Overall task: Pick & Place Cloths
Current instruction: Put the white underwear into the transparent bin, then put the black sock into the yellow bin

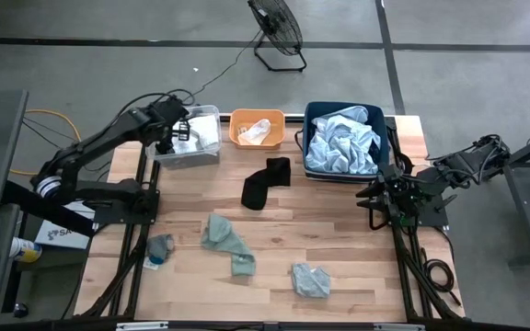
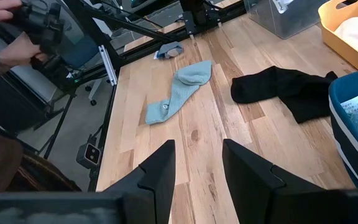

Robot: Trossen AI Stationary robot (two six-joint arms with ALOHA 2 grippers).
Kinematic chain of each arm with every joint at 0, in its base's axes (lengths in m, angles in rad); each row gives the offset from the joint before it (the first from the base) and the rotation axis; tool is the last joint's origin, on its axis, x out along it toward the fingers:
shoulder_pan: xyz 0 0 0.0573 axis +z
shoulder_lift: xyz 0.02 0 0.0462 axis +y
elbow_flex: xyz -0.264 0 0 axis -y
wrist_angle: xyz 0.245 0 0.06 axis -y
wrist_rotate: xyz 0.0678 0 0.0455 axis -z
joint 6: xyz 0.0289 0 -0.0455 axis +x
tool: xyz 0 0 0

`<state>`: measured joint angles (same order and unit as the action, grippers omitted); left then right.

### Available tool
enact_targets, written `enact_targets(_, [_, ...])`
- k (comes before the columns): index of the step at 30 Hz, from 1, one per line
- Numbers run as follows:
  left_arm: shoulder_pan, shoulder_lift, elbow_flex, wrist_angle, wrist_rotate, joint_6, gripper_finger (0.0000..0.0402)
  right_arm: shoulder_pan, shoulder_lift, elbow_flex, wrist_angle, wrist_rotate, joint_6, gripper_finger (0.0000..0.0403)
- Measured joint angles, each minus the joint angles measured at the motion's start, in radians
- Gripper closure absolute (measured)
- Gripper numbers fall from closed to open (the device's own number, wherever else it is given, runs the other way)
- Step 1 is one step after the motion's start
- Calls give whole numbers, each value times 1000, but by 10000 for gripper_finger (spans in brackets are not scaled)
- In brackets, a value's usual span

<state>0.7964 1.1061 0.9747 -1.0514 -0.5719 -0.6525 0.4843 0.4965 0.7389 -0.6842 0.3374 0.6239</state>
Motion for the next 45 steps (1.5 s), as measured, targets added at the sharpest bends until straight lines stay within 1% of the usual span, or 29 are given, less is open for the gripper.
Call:
enact_targets(4, [-46, -33, 23, -3, 9, -4, 401, 0, 0, 0, 0, 0, 0, 279])
enact_targets(7, [-120, -37, 42, 29, 43, 16, 401, 0, 0, 0, 0, 0, 0, 279])
enact_targets(10, [-214, -34, 52, 126, 97, 143, 401, 0, 0, 0, 0, 0, 0, 279])
enact_targets(12, [-273, -20, 52, 198, 153, 250, 401, 0, 0, 0, 0, 0, 0, 279])
enact_targets(16, [-361, 40, 53, 308, 279, 392, 402, 0, 0, 0, 0, 0, 0, 279])
enact_targets(23, [-436, 184, 53, 447, 508, 537, 402, 0, 0, 0, 0, 0, 0, 279])
enact_targets(26, [-464, 240, 52, 484, 558, 574, 402, 0, 0, 0, 0, 0, 0, 279])
enact_targets(30, [-501, 298, 52, 531, 592, 642, 394, 0, 0, 0, 0, 0, 0, 279])
enact_targets(32, [-518, 324, 52, 552, 613, 684, 380, 0, 0, 0, 0, 0, 0, 279])
enact_targets(34, [-533, 346, 52, 566, 628, 724, 357, 0, 0, 0, 0, 0, 0, 279])
enact_targets(42, [-593, 450, 52, 655, 705, 836, 229, 0, 0, 0, 0, 0, 0, 279])
enact_targets(45, [-610, 488, 52, 687, 732, 842, 197, 0, 0, 0, 0, 0, 0, 279])
